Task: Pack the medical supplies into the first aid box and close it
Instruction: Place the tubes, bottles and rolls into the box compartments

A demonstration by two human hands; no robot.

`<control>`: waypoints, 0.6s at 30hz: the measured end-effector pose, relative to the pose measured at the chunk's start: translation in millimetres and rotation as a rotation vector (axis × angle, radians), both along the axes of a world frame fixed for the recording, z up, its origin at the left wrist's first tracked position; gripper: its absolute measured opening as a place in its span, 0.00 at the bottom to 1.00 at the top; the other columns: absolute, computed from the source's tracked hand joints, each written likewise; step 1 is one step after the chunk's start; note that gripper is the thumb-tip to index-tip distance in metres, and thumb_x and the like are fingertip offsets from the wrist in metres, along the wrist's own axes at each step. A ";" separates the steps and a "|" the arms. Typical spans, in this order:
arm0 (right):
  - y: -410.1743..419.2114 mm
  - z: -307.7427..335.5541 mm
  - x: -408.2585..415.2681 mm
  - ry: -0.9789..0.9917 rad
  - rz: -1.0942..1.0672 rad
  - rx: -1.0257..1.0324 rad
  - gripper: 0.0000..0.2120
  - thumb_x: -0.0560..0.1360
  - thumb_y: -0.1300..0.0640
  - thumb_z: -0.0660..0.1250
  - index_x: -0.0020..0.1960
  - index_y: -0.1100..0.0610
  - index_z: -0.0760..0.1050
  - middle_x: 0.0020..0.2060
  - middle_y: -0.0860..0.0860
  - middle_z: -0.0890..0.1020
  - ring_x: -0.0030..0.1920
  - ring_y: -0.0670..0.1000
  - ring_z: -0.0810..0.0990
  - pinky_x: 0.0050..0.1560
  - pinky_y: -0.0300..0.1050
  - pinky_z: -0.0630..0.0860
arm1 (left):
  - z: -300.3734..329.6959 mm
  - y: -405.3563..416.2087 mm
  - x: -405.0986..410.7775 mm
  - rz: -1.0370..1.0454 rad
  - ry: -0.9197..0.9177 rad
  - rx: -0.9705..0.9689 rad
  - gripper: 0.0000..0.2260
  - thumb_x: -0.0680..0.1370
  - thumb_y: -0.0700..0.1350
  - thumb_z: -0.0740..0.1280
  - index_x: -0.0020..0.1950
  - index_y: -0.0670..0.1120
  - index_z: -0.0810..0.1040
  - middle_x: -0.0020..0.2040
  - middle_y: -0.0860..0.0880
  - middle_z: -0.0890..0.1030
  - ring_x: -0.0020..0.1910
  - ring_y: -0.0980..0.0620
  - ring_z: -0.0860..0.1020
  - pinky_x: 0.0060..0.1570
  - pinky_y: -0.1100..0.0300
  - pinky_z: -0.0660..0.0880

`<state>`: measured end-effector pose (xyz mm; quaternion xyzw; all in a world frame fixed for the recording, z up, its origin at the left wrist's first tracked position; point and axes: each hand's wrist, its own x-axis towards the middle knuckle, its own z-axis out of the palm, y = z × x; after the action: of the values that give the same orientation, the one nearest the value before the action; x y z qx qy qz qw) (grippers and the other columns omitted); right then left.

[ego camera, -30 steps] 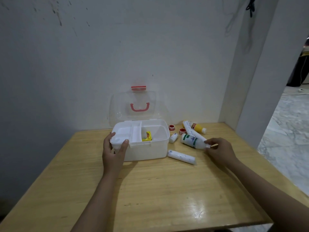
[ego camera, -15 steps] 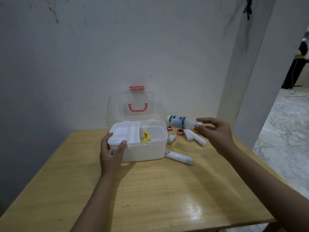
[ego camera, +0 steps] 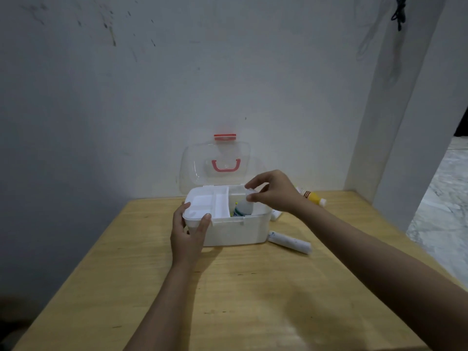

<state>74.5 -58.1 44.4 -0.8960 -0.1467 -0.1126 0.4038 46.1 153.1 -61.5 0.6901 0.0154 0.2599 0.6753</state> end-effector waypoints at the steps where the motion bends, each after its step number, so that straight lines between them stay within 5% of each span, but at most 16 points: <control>1: 4.0 -3.6 1.9 0.009 0.008 -0.010 0.13 0.66 0.60 0.77 0.51 0.57 0.83 0.50 0.51 0.84 0.38 0.38 0.78 0.44 0.35 0.75 | 0.3 0.0 -0.2 0.000 0.000 0.006 0.23 0.72 0.46 0.72 0.64 0.53 0.70 0.63 0.54 0.72 0.60 0.54 0.72 0.47 0.67 0.72; 6: 13.3 -14.6 8.6 0.066 0.045 0.030 0.13 0.66 0.60 0.77 0.50 0.56 0.84 0.51 0.50 0.85 0.48 0.43 0.81 0.57 0.46 0.78 | 1.8 -0.4 -0.7 0.009 -0.007 0.030 0.23 0.72 0.46 0.72 0.65 0.52 0.70 0.63 0.55 0.72 0.59 0.55 0.71 0.41 0.77 0.71; 12: 0.4 -12.6 1.0 0.063 0.122 0.074 0.12 0.68 0.62 0.75 0.52 0.58 0.83 0.55 0.52 0.83 0.49 0.47 0.84 0.53 0.40 0.80 | 0.3 -1.7 -0.4 0.018 -0.022 0.034 0.24 0.72 0.44 0.72 0.67 0.48 0.70 0.63 0.54 0.71 0.60 0.55 0.70 0.39 0.80 0.70; 18: -51.9 -30.3 -20.3 0.004 -0.105 0.186 0.07 0.67 0.60 0.76 0.46 0.57 0.83 0.43 0.50 0.85 0.41 0.49 0.84 0.45 0.46 0.81 | -3.1 0.4 3.0 0.015 -0.028 0.025 0.23 0.72 0.45 0.72 0.65 0.51 0.70 0.63 0.55 0.72 0.61 0.54 0.72 0.48 0.71 0.71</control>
<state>54.2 -110.0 14.1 -0.8613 -0.0878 -0.1450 0.4790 49.1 153.5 -64.7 0.6946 0.0079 0.2747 0.6648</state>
